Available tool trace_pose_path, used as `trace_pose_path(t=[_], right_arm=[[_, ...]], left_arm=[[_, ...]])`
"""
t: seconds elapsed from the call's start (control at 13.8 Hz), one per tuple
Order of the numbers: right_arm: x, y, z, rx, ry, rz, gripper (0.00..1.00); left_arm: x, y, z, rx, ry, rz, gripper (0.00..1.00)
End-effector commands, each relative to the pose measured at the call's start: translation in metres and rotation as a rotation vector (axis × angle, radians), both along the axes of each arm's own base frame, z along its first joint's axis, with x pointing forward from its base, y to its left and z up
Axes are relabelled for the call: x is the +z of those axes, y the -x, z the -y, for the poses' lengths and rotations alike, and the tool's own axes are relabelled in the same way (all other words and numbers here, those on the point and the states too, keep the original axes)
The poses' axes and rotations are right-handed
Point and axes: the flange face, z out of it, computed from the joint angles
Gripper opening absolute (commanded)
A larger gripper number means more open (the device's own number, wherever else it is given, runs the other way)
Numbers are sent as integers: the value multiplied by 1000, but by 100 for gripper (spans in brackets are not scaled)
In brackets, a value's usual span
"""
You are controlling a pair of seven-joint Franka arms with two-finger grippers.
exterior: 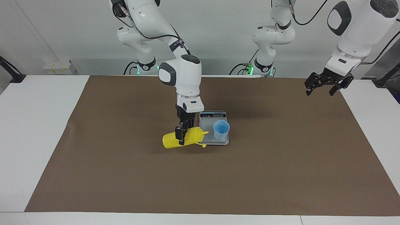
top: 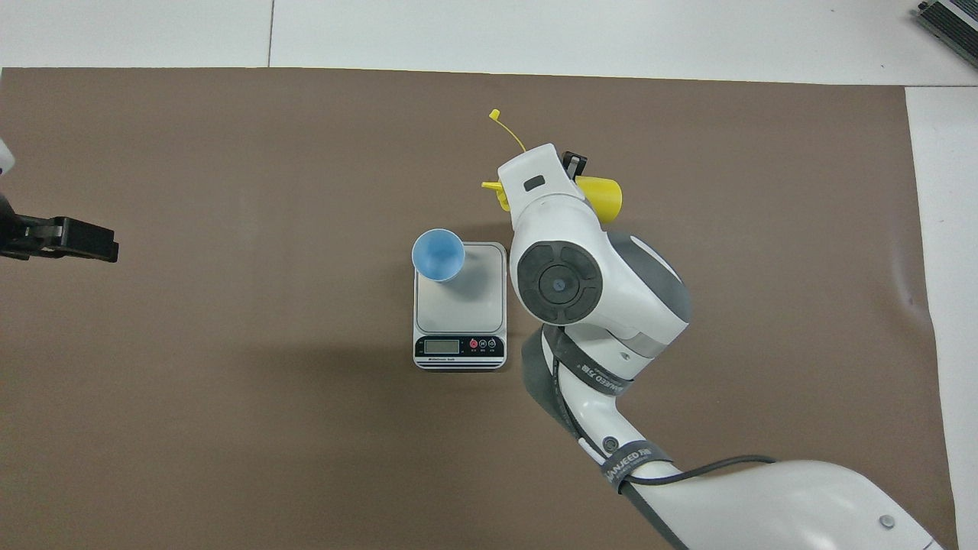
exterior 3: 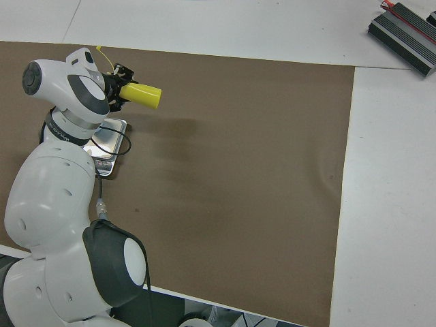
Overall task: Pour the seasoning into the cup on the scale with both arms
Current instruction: 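Lift the yellow bottle with the right gripper toward the blue cup, then tilt the yellow bottle nozzle-down over the blue cup with the right gripper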
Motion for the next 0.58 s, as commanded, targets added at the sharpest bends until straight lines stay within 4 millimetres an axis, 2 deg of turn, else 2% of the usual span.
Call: trace_pose_path(t=[0.0, 0.15, 0.22, 0.51], right_arm=[[2, -1, -5, 68, 117, 68, 28], [1, 5, -14, 114, 164, 94, 24], [-2, 8, -17, 148, 213, 113, 18], [-20, 34, -54, 279, 403, 164, 8]], left_arm=[[1, 6, -1, 11, 12, -8, 100], [1, 6, -7, 22, 12, -7, 100], [1, 6, -9, 25, 12, -7, 100], [1, 6, -10, 27, 12, -9, 100]])
